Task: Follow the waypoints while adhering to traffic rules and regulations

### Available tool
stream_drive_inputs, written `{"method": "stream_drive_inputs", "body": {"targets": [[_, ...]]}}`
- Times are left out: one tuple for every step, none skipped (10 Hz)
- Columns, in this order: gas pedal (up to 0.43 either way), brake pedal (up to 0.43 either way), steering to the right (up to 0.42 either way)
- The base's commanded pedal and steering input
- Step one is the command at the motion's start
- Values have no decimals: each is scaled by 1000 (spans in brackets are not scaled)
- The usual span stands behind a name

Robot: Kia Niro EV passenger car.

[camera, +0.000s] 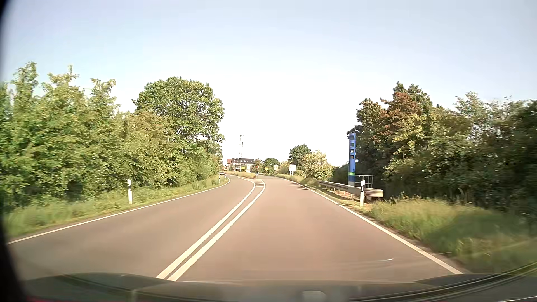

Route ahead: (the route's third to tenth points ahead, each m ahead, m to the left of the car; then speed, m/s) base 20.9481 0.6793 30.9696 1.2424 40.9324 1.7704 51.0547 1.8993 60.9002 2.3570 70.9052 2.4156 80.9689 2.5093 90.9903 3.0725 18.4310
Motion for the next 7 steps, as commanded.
{"method": "stream_drive_inputs", "body": {"targets": [[177, 30, -4], [177, 30, -4], [177, 30, -4], [177, 30, -4], [177, 30, -4], [177, 30, -4], [177, 30, -4]]}}
